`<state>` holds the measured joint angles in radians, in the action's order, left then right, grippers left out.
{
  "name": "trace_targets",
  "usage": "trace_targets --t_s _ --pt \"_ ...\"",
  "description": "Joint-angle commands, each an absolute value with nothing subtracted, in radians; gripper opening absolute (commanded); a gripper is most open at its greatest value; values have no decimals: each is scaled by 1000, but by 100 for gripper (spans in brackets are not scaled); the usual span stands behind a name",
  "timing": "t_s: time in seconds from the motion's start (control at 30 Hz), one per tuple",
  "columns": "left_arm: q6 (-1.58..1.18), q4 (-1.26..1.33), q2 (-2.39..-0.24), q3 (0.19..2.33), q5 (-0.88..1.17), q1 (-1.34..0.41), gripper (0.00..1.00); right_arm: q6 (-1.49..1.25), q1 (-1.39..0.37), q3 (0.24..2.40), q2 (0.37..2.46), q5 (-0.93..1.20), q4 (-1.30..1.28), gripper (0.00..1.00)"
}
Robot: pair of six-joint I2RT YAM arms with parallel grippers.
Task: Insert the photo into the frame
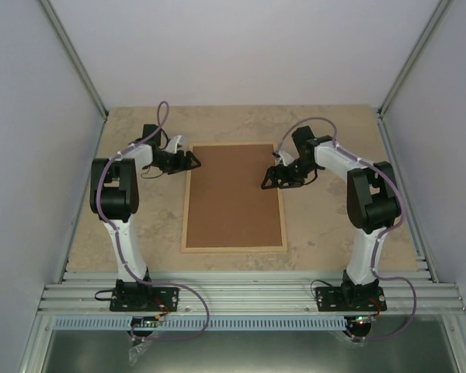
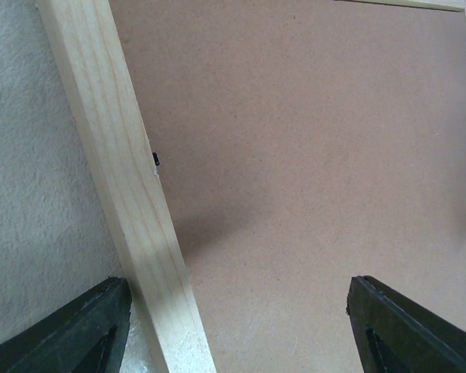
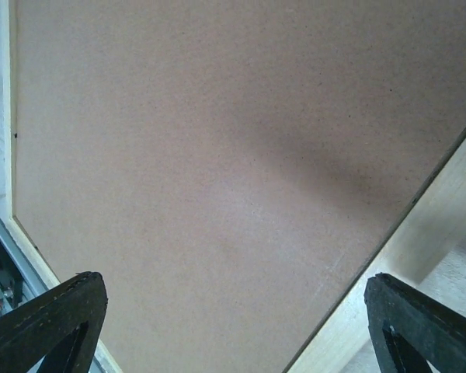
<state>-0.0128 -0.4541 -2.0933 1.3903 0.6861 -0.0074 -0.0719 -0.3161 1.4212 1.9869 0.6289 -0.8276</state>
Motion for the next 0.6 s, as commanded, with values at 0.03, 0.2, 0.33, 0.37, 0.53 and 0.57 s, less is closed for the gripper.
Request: trace_targets --t_s 0.03,0.2,0.33,0.37,0.53,0.57 --pt "-14 -492 -2126 1374 607 -6 79 -13 -312 1447 1941 586 -866 92" --pt "-8 -491 -2109 1368 614 -3 80 55 -302 1483 1937 655 -833 87" --pt "-2 -490 -2066 1353 600 25 81 101 -329 1493 1942 749 -773 72" --pt "-2 -491 -2051 1348 595 32 81 110 -341 1484 1944 755 -759 69" --pt "64 -522 -1962 1305 556 44 81 107 -369 1410 1979 785 -712 54" --pt "77 -527 -1940 1287 548 44 81 100 -370 1388 1986 779 -689 52"
